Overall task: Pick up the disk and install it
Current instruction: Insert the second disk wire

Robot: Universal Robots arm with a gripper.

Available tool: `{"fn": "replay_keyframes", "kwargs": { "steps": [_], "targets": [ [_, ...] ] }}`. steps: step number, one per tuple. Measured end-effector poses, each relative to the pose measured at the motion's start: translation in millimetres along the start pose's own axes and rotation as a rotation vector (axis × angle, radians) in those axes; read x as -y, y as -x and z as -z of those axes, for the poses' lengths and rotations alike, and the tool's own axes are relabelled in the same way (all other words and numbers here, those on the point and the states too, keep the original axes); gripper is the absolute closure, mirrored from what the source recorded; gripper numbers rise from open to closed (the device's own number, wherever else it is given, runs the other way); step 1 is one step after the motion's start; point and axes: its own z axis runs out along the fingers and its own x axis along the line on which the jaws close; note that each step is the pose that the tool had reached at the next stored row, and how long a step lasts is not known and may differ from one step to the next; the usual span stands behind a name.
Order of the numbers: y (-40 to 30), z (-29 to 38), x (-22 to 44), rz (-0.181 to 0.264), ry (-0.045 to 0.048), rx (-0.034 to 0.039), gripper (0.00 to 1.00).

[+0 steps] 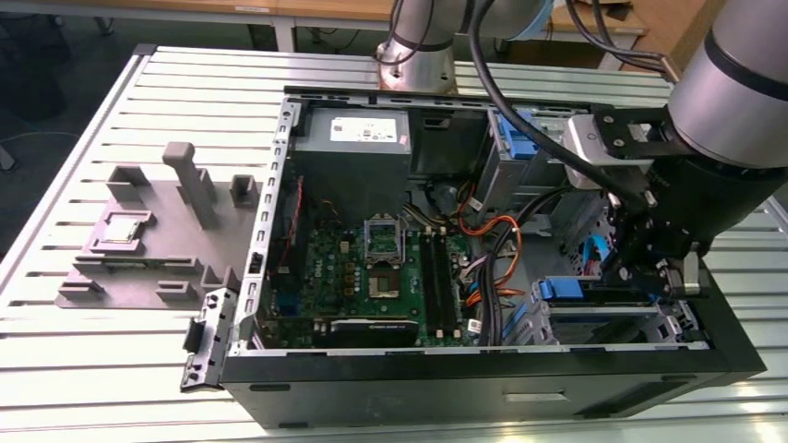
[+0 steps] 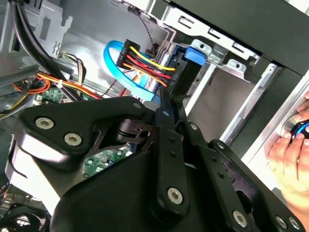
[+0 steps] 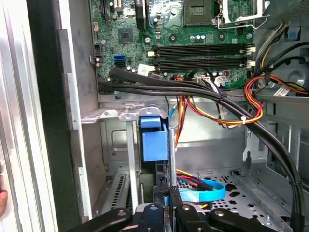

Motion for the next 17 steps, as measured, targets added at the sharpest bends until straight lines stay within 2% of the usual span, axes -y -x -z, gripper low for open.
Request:
{"fn": "replay_keyframes", "kwargs": {
  "steps": [9,17],
  "targets": [
    [-2.2,-2.7,-0.2,-0.003,0.0018,0.0204,0.84],
    [-2.6,-6.7,-0.6,-0.004,0.0022,0.025,0.84]
  ]
}}
